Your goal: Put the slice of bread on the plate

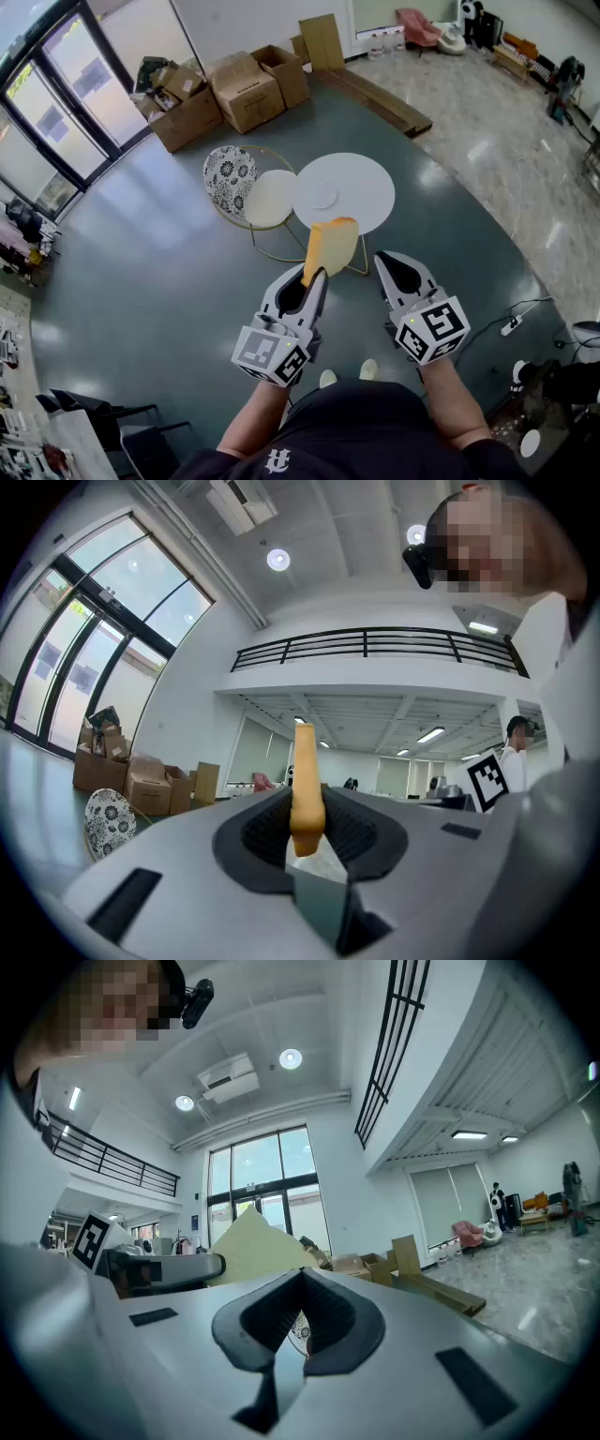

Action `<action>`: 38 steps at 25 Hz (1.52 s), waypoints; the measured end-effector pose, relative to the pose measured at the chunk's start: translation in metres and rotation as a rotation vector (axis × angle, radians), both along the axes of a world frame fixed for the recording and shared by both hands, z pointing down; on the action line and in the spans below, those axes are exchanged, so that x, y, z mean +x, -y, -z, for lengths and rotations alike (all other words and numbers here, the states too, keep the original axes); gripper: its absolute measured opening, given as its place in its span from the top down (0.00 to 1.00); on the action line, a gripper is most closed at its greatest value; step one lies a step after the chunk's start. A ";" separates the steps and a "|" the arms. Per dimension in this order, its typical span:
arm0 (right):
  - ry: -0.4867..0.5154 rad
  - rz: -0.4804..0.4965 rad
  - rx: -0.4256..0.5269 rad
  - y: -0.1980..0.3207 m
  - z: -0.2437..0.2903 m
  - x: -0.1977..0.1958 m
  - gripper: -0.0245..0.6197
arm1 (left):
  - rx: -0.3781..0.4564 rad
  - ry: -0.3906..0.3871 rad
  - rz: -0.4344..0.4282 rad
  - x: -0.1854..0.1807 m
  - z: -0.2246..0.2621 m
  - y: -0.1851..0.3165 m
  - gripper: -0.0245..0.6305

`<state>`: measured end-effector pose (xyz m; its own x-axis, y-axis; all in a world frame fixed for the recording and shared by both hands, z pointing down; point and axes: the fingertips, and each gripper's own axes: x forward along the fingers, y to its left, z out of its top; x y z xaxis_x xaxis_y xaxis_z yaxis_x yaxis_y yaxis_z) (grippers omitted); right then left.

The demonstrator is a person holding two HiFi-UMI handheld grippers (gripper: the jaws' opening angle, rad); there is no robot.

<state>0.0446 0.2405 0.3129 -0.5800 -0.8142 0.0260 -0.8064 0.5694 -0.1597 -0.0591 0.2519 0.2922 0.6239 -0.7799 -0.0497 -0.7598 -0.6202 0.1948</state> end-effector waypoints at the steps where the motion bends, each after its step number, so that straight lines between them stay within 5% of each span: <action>1: -0.002 -0.001 0.003 0.001 0.001 0.000 0.95 | 0.000 0.000 -0.001 0.001 0.000 0.001 0.82; 38: 0.034 0.078 -0.013 -0.004 -0.036 0.041 0.95 | -0.064 0.090 0.106 0.039 -0.040 -0.002 0.83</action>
<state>0.0855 0.2444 0.3484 -0.6424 -0.7662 0.0151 -0.7536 0.6281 -0.1939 -0.0204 0.2543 0.3319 0.5377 -0.8413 0.0548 -0.8365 -0.5243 0.1594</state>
